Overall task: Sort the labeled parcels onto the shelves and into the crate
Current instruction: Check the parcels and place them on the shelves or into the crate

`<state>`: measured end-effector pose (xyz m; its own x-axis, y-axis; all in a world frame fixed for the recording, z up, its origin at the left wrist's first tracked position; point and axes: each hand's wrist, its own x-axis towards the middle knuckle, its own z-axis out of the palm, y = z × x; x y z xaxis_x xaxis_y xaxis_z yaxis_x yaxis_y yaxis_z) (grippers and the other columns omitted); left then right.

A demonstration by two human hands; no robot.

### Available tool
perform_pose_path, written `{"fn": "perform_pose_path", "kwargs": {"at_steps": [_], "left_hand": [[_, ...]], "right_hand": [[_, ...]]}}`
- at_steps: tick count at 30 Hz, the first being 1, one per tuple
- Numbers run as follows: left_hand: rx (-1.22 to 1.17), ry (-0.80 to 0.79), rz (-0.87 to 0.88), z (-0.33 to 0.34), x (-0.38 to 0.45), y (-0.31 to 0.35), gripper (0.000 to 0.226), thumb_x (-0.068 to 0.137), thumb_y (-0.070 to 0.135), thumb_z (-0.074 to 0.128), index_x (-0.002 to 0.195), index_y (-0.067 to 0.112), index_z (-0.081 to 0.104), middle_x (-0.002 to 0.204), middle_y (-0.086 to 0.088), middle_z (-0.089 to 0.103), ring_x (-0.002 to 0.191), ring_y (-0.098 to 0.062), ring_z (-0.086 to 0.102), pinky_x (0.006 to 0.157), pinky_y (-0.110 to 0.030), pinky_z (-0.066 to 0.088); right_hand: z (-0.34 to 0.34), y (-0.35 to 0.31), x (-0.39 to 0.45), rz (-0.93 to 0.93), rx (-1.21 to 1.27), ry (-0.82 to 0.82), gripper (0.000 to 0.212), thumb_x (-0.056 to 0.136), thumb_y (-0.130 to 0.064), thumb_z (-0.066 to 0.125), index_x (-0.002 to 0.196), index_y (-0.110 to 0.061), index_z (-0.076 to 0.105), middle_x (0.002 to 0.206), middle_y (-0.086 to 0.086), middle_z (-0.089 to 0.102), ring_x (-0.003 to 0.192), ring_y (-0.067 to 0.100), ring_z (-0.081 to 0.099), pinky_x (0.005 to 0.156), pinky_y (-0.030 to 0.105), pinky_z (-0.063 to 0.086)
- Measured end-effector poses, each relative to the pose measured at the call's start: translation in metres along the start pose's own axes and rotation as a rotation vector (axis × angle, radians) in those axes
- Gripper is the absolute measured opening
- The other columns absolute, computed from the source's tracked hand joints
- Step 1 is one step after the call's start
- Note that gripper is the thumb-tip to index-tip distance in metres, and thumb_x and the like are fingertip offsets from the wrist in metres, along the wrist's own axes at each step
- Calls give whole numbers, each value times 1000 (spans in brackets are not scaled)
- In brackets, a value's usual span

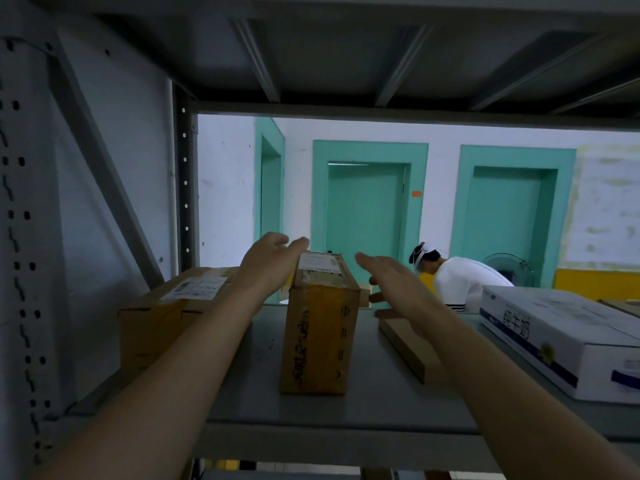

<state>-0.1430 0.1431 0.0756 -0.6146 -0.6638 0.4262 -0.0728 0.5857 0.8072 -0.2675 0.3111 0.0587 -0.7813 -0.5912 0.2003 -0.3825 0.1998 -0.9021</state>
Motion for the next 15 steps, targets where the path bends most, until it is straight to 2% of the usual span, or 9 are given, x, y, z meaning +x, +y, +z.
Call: {"fn": "perform_pose_path", "kwargs": {"at_steps": [2, 5, 8, 12, 15], "left_hand": [[-38, 11, 67, 3, -5, 15, 55, 95, 52, 54, 140, 20, 50, 141, 3, 53, 111, -9, 47, 90, -28, 33], [-131, 0, 139, 14, -15, 37, 48, 95, 45, 59, 135, 21, 55, 131, 5, 57, 104, -8, 51, 86, -27, 37], [-162, -33, 198, 32, -25, 58, 44, 94, 42, 61, 133, 21, 57, 125, 7, 59, 106, -7, 53, 89, -26, 39], [-164, -107, 227, 57, -35, 76, 45, 94, 42, 61, 135, 22, 55, 120, 9, 57, 110, -8, 54, 91, -26, 39], [-172, -168, 222, 77, -41, 85, 49, 94, 43, 60, 137, 21, 53, 123, 7, 56, 109, -13, 58, 91, -31, 44]], "right_hand": [[-10, 0, -3, -29, -19, 38, 77, 91, -67, 53, 152, -24, 37, 149, 7, 46, 118, 27, 57, 82, 40, 56], [-27, 1, -10, -67, -64, 100, 85, 83, -75, 53, 151, -26, 39, 147, 6, 49, 118, 26, 58, 93, 46, 55], [-45, 4, -20, -75, -76, 172, 91, 72, -79, 53, 147, -28, 44, 141, 4, 54, 112, 25, 62, 95, 49, 55], [-68, 11, -33, -76, -114, 248, 102, 60, -85, 52, 145, -29, 46, 141, 4, 56, 123, 27, 58, 104, 54, 49], [-87, 21, -39, -68, -151, 285, 102, 62, -82, 52, 147, -25, 46, 142, 8, 56, 124, 29, 57, 105, 54, 46]]}}
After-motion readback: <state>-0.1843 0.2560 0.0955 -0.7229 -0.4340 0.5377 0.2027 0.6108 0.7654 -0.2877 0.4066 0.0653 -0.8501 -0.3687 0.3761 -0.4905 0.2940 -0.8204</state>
